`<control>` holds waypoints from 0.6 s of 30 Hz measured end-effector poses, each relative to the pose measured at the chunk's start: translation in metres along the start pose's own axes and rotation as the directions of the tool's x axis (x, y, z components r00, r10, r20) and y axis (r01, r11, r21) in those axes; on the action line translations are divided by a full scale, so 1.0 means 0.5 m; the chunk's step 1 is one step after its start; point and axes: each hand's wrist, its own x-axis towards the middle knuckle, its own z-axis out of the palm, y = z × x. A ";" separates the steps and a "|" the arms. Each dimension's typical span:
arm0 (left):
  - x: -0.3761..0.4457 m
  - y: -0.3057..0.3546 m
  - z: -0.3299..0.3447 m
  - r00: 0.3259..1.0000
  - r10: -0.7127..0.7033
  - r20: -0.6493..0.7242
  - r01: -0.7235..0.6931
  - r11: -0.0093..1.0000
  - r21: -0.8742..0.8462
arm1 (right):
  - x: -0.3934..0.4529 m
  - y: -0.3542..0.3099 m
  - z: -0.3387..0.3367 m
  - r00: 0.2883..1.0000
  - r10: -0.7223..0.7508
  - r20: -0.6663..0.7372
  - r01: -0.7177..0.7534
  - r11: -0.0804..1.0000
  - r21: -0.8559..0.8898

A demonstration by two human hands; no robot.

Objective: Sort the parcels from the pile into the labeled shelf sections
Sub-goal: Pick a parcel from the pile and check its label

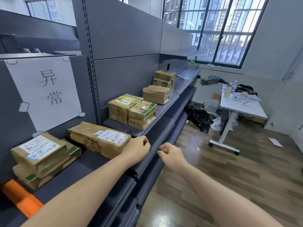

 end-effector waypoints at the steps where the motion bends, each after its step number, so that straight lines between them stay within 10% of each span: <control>1: 0.024 -0.002 -0.002 1.000 0.003 0.004 -0.003 1.000 -0.006 | 0.023 -0.002 -0.002 1.000 -0.002 -0.005 0.002 1.000 -0.003; 18: 0.382 -0.014 -0.045 0.998 0.003 0.058 0.003 0.994 -0.105 | 0.345 -0.038 -0.041 0.995 0.043 -0.091 -0.049 0.997 -0.060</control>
